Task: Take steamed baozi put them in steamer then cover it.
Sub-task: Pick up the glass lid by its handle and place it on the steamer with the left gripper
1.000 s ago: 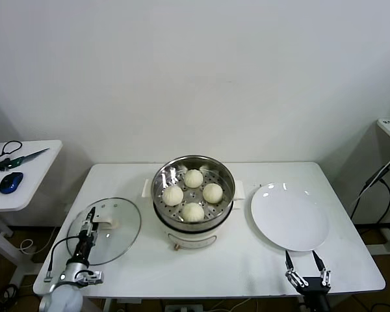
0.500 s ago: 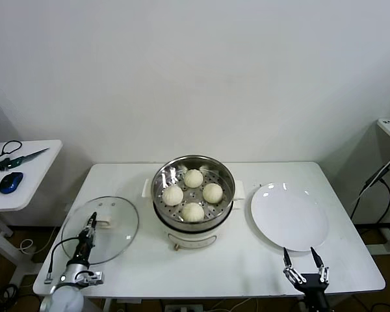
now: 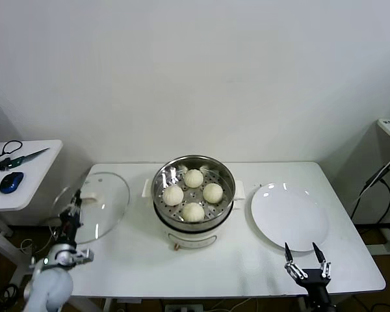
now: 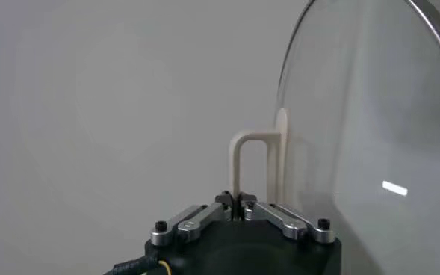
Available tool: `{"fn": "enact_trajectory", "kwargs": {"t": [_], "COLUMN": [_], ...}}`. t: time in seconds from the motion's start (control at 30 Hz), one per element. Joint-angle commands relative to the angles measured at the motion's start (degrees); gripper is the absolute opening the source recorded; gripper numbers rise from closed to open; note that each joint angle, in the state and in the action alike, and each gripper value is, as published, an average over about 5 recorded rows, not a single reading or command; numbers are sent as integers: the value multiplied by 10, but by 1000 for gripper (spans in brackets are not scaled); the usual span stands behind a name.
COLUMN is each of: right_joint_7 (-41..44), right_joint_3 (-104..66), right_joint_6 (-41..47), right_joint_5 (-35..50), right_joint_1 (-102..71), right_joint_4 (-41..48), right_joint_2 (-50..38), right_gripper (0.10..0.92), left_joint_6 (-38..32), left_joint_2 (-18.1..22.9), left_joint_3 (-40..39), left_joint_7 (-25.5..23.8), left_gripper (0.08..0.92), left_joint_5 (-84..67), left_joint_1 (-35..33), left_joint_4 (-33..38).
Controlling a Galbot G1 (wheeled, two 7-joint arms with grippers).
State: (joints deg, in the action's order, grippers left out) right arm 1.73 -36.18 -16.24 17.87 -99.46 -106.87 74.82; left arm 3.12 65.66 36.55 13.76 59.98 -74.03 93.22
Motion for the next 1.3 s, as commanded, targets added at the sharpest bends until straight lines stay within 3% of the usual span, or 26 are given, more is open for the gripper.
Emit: {"fn": "enact_trajectory", "kwargs": {"t": [0.03,0.17,0.3,0.57,0.7,0.9,1.0,1.3], "right_joint_7": [-8,-8,-6,-3,-4,-5,-6,-8], "right_joint_3": [5,11,16,27,27,25,23,18], "right_joint_6": [8,9,5,-6,-13,-22,-26,-32], "right_joint_5": [-17,-26,-23,-8,-2,9,16,22], "right_joint_1": [8,15,24,43,49,46,44,40], "right_joint_4": [1,1,7,32,42,48,51,49], "right_joint_2": [-1,0,-5,-18,-24,-34,-39,-37], "right_gripper": [823,823,823,823,823,823,823,823], "left_joint_6": [114,230,325,413,419,403,395,389], "left_joint_2": [-60,-90,-85,-8,57,188,232,256], "left_joint_3": [-8,-70,-159,-336,-391,-444,-461,-465], "left_joint_7": [-120,-173,-227,-328,-361,-352,-336,-293], "left_gripper": [137,137,137,137,137,137,137,137], "left_joint_5": [-106,-84,-31,130,209,295,315,312], "left_joint_1": [-13,11,49,142,163,168,172,196], "left_joint_4": [182,259,307,311,290,217,181,92]}}
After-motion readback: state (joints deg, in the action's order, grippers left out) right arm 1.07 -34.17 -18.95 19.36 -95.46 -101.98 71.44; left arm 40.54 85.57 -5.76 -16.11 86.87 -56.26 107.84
